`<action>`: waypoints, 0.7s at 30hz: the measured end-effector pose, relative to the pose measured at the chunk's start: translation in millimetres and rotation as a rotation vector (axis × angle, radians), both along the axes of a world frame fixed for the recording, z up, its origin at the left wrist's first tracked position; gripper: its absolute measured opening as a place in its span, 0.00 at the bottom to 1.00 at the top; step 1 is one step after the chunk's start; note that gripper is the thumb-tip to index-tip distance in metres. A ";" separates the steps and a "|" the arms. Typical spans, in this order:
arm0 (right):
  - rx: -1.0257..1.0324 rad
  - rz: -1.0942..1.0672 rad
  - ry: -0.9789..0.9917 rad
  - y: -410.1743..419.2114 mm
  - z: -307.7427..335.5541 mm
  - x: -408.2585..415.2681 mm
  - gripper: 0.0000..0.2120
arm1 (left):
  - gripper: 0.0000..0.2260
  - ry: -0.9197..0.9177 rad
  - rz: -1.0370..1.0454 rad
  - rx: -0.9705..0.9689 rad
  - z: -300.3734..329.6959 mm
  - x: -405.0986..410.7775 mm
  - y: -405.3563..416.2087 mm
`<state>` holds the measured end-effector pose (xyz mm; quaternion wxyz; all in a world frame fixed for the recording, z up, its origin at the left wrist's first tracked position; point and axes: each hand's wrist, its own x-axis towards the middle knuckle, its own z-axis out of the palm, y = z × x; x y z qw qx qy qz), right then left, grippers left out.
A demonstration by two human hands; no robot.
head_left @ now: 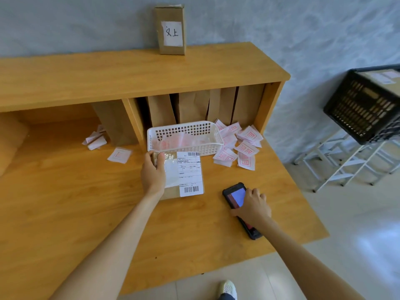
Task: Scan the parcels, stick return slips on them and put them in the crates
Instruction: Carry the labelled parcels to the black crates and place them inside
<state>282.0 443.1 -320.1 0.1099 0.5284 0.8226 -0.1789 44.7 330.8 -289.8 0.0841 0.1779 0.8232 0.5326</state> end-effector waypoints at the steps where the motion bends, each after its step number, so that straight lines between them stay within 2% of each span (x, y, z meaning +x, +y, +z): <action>1: -0.027 0.024 0.014 -0.6 2.9 -0.8 0.41 | 0.11 0.016 0.001 -0.001 -0.5 -0.9 0.2; 6: -0.151 0.192 0.093 -9.2 22.2 -11.6 0.41 | 0.16 0.080 -0.002 -0.035 -0.5 -2.7 3.5; 12: -0.191 0.344 0.114 -19.2 35.5 -20.9 0.42 | 0.16 0.072 0.013 -0.034 -1.8 -8.7 3.9; 21: -0.189 0.381 0.038 -14.8 41.6 -16.7 0.42 | 0.18 0.057 0.012 -0.020 -3.2 -14.1 7.2</action>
